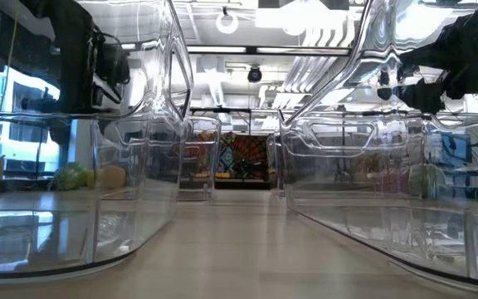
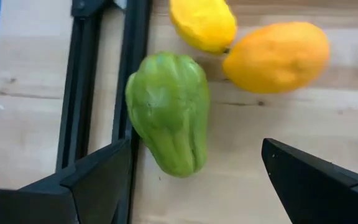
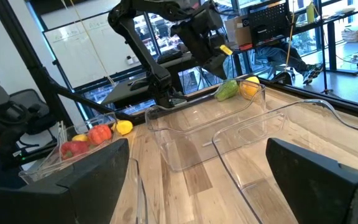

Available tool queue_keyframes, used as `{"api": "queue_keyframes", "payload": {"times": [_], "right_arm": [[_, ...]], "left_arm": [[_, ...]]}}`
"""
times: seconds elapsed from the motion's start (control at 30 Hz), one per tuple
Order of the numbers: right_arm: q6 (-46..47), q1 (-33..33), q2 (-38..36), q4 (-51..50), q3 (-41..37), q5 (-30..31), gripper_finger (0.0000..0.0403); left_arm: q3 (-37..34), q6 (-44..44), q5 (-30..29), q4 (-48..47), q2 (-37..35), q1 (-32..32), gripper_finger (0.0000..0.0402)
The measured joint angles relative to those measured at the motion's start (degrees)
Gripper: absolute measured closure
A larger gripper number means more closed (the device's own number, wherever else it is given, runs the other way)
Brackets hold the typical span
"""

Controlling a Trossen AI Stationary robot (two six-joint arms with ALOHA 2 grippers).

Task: Sort produce into baskets
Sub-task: Put the left green chayote into the top left transparent bin

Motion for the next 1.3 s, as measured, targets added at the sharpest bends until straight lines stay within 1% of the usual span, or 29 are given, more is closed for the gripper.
{"api": "queue_keyframes", "payload": {"times": [0.1,0.23,0.3,0.37,0.5,0.73,0.83,0.93,1.1,1.3], "right_arm": [[0.0,0.0,0.0,0.0,0.0,0.0,0.0033],[0.0,0.0,0.0,0.0,0.0,0.0,0.0033],[0.0,0.0,0.0,0.0,0.0,0.0,0.0033],[0.0,0.0,0.0,0.0,0.0,0.0,0.0033],[0.0,0.0,0.0,0.0,0.0,0.0,0.0033],[0.0,0.0,0.0,0.0,0.0,0.0,0.0033],[0.0,0.0,0.0,0.0,0.0,0.0,0.0033],[0.0,0.0,0.0,0.0,0.0,0.0,0.0033],[0.0,0.0,0.0,0.0,0.0,0.0,0.0033],[0.0,0.0,0.0,0.0,0.0,0.0,0.0033]], "left_arm": [[-3.0,-2.7,-1.0,0.8,0.0,0.2,0.0051],[-7.6,-3.6,-2.4,6.5,0.0,0.3,0.0051],[-8.9,-4.0,-2.4,9.7,0.0,0.6,0.0051],[-9.6,-3.9,-3.7,11.6,0.0,0.6,0.0051],[-11.2,-2.1,-6.3,16.1,0.0,1.0,0.0051],[-15.4,-1.2,-5.9,21.6,0.0,3.5,0.0051],[-17.0,1.4,-5.9,25.9,0.0,4.0,0.0051],[-18.1,4.2,-6.0,29.4,0.0,4.0,0.0051],[-18.2,4.6,-7.4,29.9,0.6,4.0,0.0051],[-18.1,4.8,-6.3,31.4,5.0,4.0,0.0051]]}}
